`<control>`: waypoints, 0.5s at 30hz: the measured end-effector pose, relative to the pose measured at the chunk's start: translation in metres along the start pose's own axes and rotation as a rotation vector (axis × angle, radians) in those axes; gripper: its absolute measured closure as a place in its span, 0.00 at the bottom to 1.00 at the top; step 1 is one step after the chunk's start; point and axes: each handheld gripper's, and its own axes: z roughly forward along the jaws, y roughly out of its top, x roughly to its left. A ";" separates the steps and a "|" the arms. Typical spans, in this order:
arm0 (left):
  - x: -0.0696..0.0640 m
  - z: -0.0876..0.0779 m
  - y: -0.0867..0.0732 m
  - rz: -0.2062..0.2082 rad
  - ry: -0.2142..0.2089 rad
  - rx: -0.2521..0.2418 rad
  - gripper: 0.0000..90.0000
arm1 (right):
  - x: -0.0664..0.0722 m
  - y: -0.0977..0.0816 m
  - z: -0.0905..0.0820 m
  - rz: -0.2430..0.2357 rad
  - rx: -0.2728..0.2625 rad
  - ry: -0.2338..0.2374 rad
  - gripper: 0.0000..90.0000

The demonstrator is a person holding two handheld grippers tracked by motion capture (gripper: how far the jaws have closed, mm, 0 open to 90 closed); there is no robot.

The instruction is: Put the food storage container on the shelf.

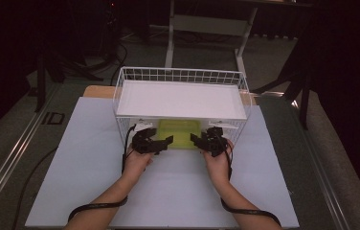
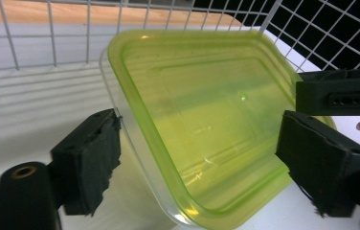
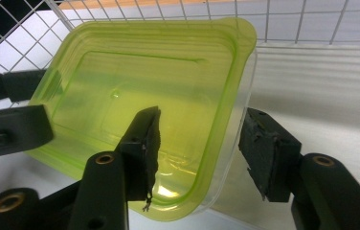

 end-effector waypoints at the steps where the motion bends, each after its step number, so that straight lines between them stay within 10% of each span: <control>1: 0.001 -0.001 0.000 -0.009 -0.007 -0.002 0.16 | 0.001 0.000 -0.001 0.011 -0.002 -0.006 0.53; 15: -0.002 -0.031 -0.003 0.033 -0.040 -0.037 0.10 | 0.005 -0.009 -0.017 -0.044 -0.063 0.022 0.51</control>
